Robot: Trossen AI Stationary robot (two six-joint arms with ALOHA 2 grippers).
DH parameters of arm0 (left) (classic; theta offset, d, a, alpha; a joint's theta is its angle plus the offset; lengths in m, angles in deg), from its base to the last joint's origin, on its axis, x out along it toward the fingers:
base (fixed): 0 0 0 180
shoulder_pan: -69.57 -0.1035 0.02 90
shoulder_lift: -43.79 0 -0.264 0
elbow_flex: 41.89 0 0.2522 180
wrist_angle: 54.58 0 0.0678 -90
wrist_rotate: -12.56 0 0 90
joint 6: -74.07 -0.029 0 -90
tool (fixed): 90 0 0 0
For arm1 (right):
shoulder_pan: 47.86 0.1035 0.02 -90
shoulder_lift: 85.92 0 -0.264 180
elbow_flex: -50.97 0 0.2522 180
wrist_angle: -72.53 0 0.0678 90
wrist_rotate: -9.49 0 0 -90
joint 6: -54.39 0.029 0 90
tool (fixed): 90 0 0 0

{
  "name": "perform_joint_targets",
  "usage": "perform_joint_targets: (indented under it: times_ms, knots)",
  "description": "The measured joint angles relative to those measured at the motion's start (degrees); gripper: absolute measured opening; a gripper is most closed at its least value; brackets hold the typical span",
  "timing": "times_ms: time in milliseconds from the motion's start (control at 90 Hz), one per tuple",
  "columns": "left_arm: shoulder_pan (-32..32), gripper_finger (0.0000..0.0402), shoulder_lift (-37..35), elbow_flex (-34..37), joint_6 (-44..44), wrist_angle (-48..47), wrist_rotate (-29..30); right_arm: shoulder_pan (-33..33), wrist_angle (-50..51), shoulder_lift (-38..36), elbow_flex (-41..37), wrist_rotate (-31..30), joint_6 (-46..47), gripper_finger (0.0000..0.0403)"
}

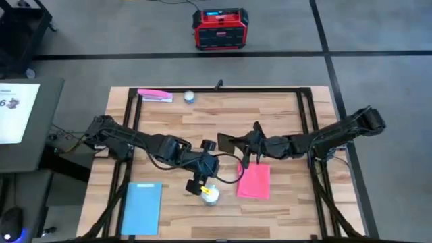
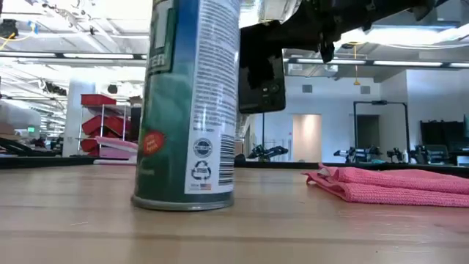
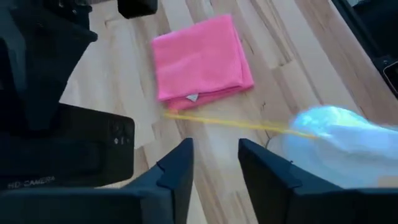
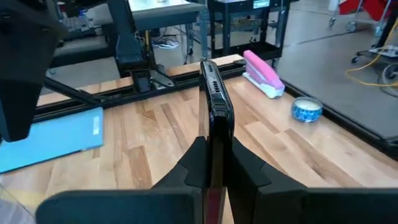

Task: Apply microfiber cloth
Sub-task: Wipe the back of the black cellphone with the pink microfiber cloth

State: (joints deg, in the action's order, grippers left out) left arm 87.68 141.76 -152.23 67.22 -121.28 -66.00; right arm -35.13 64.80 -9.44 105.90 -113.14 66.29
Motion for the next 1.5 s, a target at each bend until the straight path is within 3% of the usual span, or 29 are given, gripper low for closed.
perform_joint_targets:
  times_ms: [300, 800, 1500]
  knots:
    - [-2.58, 0.0167, -0.07, 0.11, -4.62, 4.03, 0.02, 0.42, 5.08, -8.61, -2.98, -5.71, -0.36, 0.0018]
    - [-6.20, 0.0172, 4.48, -0.07, -13.60, 11.58, -5.22, 0.24, 12.72, -17.85, -9.97, -9.74, 4.43, 0.0018]
    - [-11.31, 0.0171, 9.47, -0.11, -16.93, 17.53, -11.08, -0.13, 16.37, -19.14, -10.05, -10.53, 5.31, 0.0018]
